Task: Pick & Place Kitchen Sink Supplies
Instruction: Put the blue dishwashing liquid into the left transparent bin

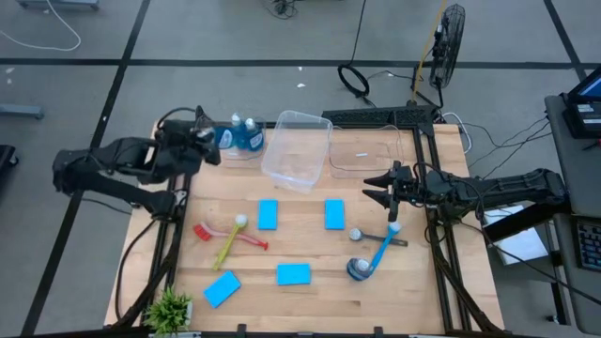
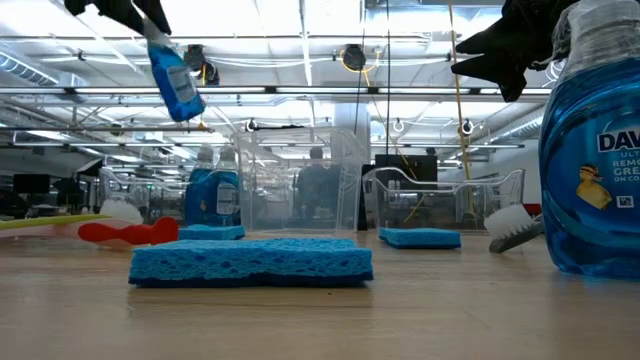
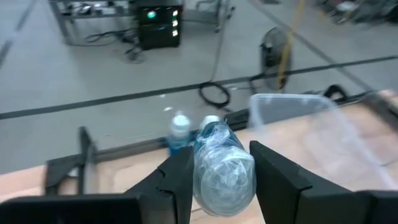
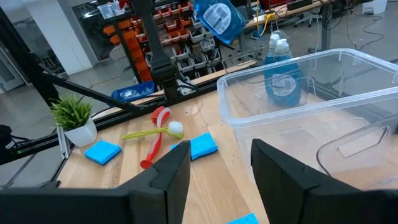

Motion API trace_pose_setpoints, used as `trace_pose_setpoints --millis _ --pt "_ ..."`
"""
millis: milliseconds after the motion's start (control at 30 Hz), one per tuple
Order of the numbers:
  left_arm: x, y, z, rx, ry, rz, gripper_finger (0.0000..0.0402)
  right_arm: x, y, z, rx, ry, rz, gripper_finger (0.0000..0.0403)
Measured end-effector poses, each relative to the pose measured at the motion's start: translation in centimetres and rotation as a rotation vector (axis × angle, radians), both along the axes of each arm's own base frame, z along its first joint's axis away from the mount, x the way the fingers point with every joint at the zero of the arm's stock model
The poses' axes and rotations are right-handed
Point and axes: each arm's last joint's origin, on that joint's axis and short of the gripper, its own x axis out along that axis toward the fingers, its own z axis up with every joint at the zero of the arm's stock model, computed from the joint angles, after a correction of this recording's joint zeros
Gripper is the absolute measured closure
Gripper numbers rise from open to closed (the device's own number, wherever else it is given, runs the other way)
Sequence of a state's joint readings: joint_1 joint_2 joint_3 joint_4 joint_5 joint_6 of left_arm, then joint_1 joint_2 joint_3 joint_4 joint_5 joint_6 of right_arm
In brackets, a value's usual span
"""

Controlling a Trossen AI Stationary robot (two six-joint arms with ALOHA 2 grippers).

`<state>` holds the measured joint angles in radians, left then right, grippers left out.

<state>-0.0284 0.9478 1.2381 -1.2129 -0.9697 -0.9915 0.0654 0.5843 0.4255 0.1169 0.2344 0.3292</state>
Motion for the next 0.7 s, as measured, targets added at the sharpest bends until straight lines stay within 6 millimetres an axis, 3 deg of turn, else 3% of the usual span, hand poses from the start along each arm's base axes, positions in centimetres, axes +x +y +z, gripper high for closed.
trace_pose_setpoints --millis 433,700 --pt "-0.6 4.9 0.0 -0.003 0.182 0.156 0.0265 0.0 0.0 0.0 0.000 0.000 0.000 0.0248" --pt "0.3 9.4 -1.2 -0.125 0.277 0.155 0.0265 0.0 0.0 0.0 0.000 0.000 -0.001 0.0248"
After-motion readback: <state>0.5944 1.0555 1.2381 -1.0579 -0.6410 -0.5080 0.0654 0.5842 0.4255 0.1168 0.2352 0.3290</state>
